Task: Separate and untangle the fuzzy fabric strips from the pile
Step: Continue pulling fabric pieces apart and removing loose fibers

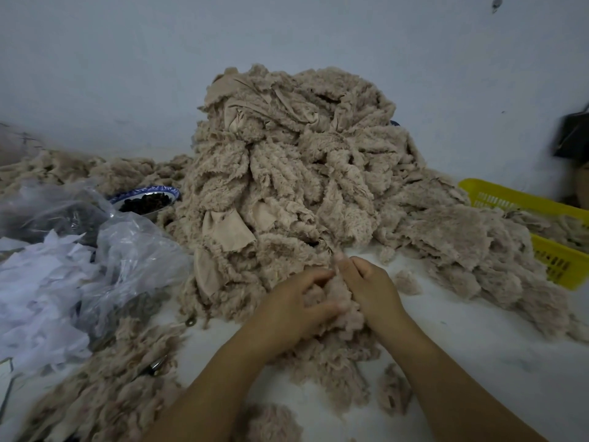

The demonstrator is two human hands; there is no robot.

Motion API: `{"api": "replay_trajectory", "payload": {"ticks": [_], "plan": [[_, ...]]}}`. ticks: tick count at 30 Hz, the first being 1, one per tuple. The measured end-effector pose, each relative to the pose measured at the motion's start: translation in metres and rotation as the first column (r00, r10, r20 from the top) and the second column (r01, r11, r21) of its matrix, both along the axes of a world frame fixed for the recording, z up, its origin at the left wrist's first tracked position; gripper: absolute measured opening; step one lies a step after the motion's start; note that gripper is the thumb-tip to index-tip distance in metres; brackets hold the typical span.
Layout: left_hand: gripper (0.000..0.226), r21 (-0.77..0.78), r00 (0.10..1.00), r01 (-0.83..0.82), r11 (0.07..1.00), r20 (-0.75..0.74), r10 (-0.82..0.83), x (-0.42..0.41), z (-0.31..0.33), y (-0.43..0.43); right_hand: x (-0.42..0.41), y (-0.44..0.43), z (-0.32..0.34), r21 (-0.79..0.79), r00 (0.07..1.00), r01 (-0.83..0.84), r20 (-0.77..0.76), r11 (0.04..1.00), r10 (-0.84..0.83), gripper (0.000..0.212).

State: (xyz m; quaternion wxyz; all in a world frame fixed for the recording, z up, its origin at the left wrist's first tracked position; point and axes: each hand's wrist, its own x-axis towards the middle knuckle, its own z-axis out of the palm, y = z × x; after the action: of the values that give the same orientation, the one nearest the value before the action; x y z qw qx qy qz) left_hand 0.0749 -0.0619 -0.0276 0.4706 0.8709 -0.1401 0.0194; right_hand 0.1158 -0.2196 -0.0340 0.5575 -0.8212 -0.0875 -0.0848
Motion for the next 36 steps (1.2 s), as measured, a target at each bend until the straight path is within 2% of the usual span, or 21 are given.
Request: {"api": "replay_trajectory", "payload": {"ticks": [2,3,6,9,11,13,14,16,18,19,21,23,25,27,29,31,32,33,34,36], "plan": [[0.014,0.090,0.998,-0.019,0.996,0.065,0.013,0.001,-0.004,-0.006,-0.004,0.003,0.002,0.053,1.000,-0.011,-0.009,0.999,0.012,0.050],[0.010,0.062,0.996,-0.045,0.997,0.075,0.040,0.002,-0.004,-0.006,-0.005,0.004,0.002,0.083,0.999,-0.029,-0.017,0.996,0.031,0.050],[0.013,-0.149,0.991,-0.122,0.981,0.036,0.129,0.004,-0.003,0.002,-0.009,0.007,-0.003,0.192,0.983,-0.176,-0.024,0.965,0.183,0.049],[0.023,-0.182,0.977,-0.190,0.965,0.058,0.203,0.004,-0.003,0.006,-0.014,0.013,-0.007,0.022,0.967,-0.254,0.033,0.967,0.254,0.041],[0.036,-0.254,0.960,-0.263,0.931,0.030,0.279,0.005,-0.003,0.006,-0.013,0.015,-0.005,-0.042,0.986,-0.160,0.051,0.986,0.162,0.042],[0.037,-0.421,0.929,-0.368,0.829,-0.121,0.351,0.008,0.002,0.011,-0.009,0.010,-0.002,-0.021,0.997,-0.046,0.058,0.999,0.047,0.047],[0.037,-0.534,0.911,-0.411,0.739,-0.228,0.343,0.010,0.006,0.015,-0.007,0.006,0.000,0.011,0.999,0.000,0.053,1.000,0.000,0.051],[0.037,-0.727,0.880,-0.475,0.495,-0.390,0.271,0.014,0.012,0.025,-0.001,-0.002,0.001,0.093,0.996,0.087,0.012,0.992,-0.089,0.054],[0.038,-0.815,0.878,-0.478,0.328,-0.434,0.203,0.016,0.011,0.035,0.003,-0.007,-0.002,0.139,0.991,0.137,-0.028,0.981,-0.135,0.054],[0.038,-0.839,0.891,-0.454,0.300,-0.423,0.166,0.017,0.009,0.038,0.002,-0.008,-0.003,0.154,0.993,0.121,-0.031,0.981,-0.118,0.055],[0.041,-0.867,0.918,-0.392,0.309,-0.390,0.071,0.016,0.007,0.036,-0.005,-0.003,-0.003,0.180,1.000,0.014,-0.012,0.984,-0.012,0.057],[0.044,-0.884,0.931,-0.340,0.321,-0.364,-0.015,0.015,0.007,0.031,-0.012,0.004,-0.002,0.139,0.994,-0.112,0.017,0.984,0.111,0.054],[0.047,-0.881,0.929,-0.319,0.350,-0.364,-0.070,0.014,0.006,0.027,-0.015,0.011,-0.004,0.059,0.982,-0.190,0.028,0.980,0.189,0.045],[0.048,-0.866,0.919,-0.298,0.401,-0.373,-0.123,0.013,0.005,0.024,-0.015,0.015,-0.003,-0.056,0.977,-0.203,0.053,0.978,0.206,0.057],[0.047,-0.832,0.891,-0.313,0.458,-0.424,-0.161,0.010,0.004,0.021,-0.012,0.017,-0.006,-0.191,0.970,-0.187,0.117,0.964,0.212,0.061],[0.042,-0.797,0.869,-0.318,0.513,-0.461,-0.179,0.007,0.005,0.018,-0.012,0.017,-0.007,-0.268,0.952,-0.186,0.188,0.945,0.241,0.038],[0.041,-0.790,0.864,-0.322,0.523,-0.471,-0.180,0.007,0.005,0.017,-0.013,0.017,-0.006,-0.244,0.957,-0.177,0.186,0.954,0.225,0.018],[0.041,-0.789,0.860,-0.337,0.514,-0.480,-0.174,0.007,0.005,0.018,-0.012,0.015,-0.006,-0.176,0.968,-0.158,0.168,0.972,0.188,0.013],[0.042,-0.797,0.859,-0.360,0.485,-0.487,-0.162,0.008,0.004,0.020,-0.010,0.013,-0.005,-0.095,0.983,-0.120,0.130,0.988,0.131,0.024],[0.034,-0.836,0.869,-0.408,0.367,-0.479,-0.126,0.012,0.005,0.026,-0.007,0.008,0.000,0.110,0.999,-0.009,-0.031,0.994,0.012,0.039]]}}
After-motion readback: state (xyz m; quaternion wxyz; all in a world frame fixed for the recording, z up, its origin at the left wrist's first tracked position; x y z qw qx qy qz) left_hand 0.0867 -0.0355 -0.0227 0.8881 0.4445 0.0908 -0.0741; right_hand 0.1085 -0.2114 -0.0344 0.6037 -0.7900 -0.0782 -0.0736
